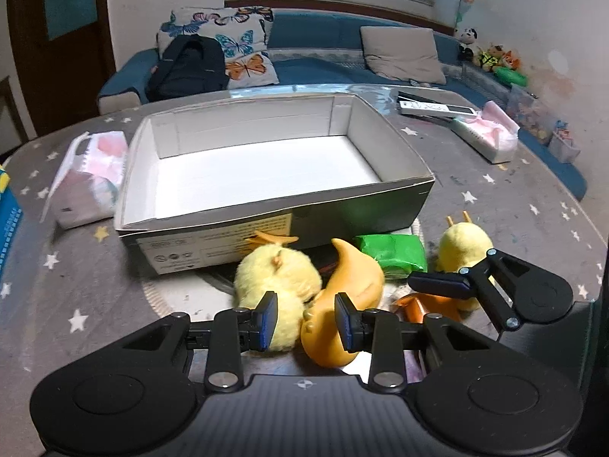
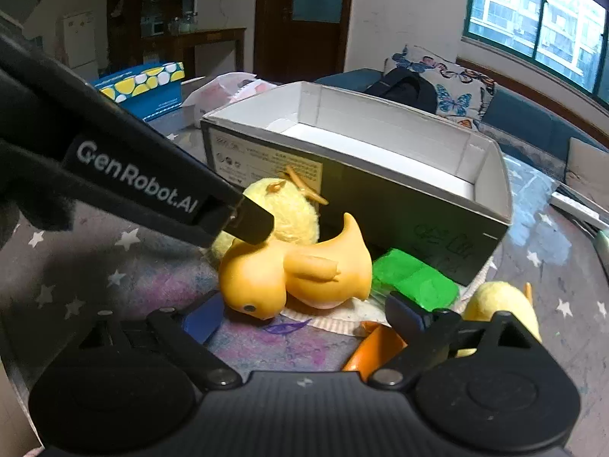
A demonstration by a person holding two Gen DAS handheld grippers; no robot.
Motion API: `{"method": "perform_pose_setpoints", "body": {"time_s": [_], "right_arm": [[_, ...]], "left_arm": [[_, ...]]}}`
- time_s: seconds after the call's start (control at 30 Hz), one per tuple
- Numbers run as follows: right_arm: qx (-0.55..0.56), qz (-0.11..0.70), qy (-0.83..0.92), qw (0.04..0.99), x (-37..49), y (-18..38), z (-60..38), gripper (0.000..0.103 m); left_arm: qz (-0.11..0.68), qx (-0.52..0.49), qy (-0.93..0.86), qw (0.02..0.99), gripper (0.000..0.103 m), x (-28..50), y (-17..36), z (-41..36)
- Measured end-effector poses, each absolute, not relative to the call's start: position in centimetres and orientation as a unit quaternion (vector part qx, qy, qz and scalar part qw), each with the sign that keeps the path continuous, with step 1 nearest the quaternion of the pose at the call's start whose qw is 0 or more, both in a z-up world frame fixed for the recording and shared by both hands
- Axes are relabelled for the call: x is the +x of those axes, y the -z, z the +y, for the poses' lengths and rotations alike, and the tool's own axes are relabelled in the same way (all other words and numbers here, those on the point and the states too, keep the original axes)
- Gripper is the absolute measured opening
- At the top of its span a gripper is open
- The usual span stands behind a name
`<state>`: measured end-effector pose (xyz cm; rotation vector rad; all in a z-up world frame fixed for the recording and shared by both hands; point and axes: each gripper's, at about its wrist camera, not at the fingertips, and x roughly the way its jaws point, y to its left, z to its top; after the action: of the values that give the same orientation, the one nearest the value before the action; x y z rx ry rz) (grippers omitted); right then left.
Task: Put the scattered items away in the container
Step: 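Close the left gripper on the yellow rubber duck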
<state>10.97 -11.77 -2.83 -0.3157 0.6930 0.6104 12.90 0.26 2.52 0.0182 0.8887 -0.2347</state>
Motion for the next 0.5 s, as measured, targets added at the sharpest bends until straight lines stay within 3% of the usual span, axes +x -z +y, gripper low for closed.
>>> {"method": "perform_pose_setpoints", "body": {"time_s": [0.5], "right_arm": [[-0.147,0.321,-0.292,0.889,9.9,1.0,-13.0,0.090]], "left_arm": [[0.449,-0.004,0.151,0.881,0.036,15.5,-1.7,-1.2]]}}
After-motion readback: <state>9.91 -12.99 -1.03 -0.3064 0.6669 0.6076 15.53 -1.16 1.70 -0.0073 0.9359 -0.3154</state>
